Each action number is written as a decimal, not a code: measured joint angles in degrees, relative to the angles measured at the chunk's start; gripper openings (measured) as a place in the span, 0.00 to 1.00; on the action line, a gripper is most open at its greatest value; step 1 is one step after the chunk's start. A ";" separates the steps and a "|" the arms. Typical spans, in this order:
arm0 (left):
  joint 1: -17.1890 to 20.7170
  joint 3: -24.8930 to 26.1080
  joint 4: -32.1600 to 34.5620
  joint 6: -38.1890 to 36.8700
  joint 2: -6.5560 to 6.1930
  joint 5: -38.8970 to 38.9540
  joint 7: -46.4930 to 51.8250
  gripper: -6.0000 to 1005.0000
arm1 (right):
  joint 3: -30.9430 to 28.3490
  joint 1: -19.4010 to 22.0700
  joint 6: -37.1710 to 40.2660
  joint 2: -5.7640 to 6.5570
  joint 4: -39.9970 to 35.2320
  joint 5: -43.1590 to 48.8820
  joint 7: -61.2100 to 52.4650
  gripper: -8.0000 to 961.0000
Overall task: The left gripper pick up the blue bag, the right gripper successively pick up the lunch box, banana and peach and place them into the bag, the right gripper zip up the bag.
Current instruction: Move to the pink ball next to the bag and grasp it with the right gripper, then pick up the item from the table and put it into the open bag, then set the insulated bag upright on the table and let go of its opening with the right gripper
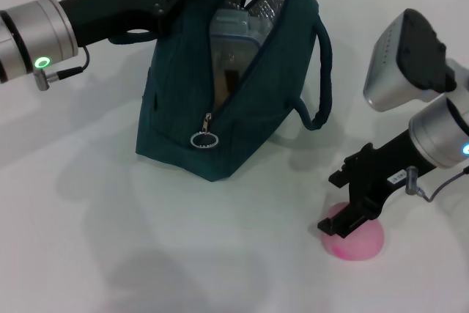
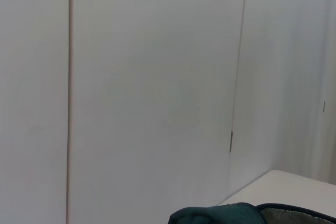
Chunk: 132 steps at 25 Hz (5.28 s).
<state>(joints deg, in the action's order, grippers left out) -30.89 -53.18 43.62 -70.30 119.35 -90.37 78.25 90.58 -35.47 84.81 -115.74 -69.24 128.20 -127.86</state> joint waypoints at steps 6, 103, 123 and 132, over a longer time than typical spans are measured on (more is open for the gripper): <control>-0.39 0.13 -0.11 0.29 0.00 0.00 -0.02 0.06 | 1.60 -0.72 0.80 0.01 0.88 -0.05 0.05 0.91; -2.55 0.04 -0.91 -1.22 0.03 0.38 0.51 0.09 | -20.08 11.75 0.46 0.86 5.03 -26.02 29.11 0.71; -2.57 -0.08 -3.56 -0.88 0.21 1.39 -2.15 0.10 | -17.09 -2.85 -14.39 -0.40 29.10 -28.01 35.11 0.62; -1.56 0.16 -5.97 -1.19 0.27 4.50 -5.88 0.10 | -15.58 2.00 -16.16 -0.31 27.84 -36.90 42.73 0.28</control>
<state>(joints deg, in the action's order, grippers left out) -32.45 -53.03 37.65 -71.49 119.62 -85.88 72.36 75.00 -33.47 68.66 -116.05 -41.40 91.30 -85.13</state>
